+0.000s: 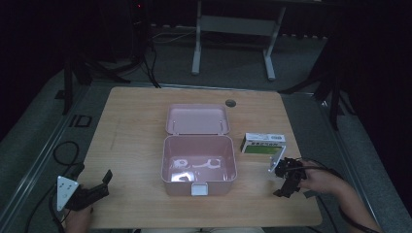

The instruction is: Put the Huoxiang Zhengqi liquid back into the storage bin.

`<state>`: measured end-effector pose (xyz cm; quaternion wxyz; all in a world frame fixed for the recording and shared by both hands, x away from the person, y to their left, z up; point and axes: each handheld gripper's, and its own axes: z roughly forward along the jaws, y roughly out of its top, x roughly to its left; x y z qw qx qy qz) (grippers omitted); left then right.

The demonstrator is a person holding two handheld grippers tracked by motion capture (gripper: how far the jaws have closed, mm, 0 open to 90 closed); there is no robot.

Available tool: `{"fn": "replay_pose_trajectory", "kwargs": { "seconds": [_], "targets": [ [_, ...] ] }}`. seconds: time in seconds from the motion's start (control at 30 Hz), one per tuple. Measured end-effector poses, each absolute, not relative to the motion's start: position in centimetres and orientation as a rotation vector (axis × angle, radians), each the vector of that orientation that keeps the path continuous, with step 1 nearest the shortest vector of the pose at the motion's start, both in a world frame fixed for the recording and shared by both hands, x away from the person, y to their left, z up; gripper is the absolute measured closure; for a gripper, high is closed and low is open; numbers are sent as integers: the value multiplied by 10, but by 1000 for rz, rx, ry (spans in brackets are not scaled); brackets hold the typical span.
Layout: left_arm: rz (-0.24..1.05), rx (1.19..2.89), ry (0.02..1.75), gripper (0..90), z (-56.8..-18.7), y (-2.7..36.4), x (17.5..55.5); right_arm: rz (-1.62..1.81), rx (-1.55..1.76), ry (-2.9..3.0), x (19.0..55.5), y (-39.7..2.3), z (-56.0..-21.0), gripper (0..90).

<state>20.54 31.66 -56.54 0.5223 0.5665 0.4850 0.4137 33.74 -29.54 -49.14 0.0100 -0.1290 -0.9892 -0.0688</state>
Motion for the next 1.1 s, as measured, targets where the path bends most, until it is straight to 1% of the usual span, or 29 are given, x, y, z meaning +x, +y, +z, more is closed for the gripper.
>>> {"fn": "replay_pose_trajectory", "kwargs": {
  "seconds": [0.17, 0.27, 0.4, 0.7, 0.9, 1.1],
  "targets": [
    [992, 1357, 1162, 11, -565, 317, 205, -192, -377, -3058, 339, -289, -490, 135],
    [994, 1355, 1163, 11, -566, 317, 205, -248, -306, -3040, 338, -284, -487, 128],
    [993, 1356, 1161, 11, -566, 318, 205, -207, -193, -3077, 336, -276, -485, 125],
    [993, 1362, 1161, 12, -565, 317, 205, -133, -167, -3082, 339, -262, -483, 134],
    [991, 1357, 1162, 12, -566, 318, 205, -142, -169, -3098, 342, -253, -473, 141],
    [989, 1350, 1161, 12, -566, 318, 205, -126, -88, -3096, 347, -252, -462, 144]
  ]
}}
